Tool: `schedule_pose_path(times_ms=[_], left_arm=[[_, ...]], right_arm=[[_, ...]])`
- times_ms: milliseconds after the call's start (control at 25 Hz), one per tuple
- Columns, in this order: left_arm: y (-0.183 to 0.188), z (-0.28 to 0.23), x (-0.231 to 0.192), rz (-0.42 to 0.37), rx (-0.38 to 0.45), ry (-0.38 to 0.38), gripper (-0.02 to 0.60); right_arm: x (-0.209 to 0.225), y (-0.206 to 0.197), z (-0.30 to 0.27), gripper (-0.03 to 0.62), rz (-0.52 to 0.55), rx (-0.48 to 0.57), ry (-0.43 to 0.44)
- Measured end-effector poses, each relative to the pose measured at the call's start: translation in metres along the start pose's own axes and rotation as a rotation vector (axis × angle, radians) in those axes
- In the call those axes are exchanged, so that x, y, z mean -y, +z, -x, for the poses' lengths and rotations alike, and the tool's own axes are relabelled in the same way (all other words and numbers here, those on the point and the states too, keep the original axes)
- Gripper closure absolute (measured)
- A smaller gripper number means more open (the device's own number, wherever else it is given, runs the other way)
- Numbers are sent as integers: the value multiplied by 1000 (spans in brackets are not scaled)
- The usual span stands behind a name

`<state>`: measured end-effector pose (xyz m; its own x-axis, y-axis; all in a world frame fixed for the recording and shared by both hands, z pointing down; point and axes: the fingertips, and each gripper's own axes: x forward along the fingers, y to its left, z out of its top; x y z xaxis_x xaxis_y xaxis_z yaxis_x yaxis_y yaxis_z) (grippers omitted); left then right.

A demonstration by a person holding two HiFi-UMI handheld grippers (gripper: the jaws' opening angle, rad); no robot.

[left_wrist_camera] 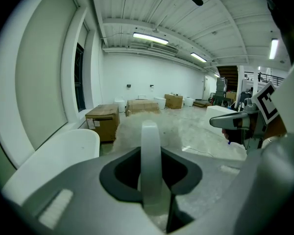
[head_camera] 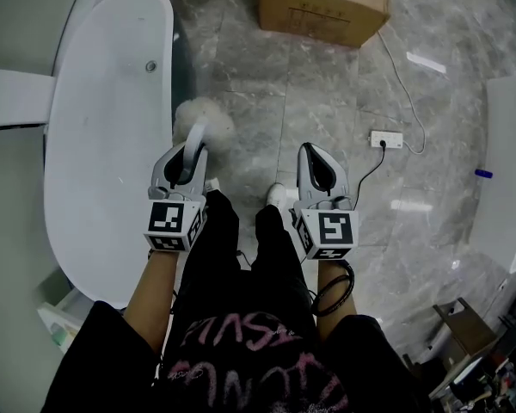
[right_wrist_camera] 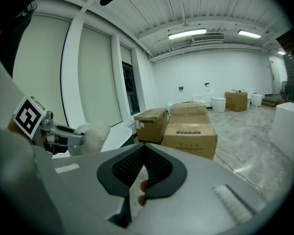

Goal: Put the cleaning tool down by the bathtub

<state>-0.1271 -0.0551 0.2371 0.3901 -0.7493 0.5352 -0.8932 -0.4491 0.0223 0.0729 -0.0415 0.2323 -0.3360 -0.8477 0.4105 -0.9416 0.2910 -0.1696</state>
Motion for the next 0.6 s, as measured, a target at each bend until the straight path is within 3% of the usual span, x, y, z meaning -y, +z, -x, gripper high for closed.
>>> schedule_pose_path(times_ms=[600], left_arm=[[-74,-73,-10,3,-126,-80,494]], right_arm=[[20,-64,-53,568,-71,-83,-71]])
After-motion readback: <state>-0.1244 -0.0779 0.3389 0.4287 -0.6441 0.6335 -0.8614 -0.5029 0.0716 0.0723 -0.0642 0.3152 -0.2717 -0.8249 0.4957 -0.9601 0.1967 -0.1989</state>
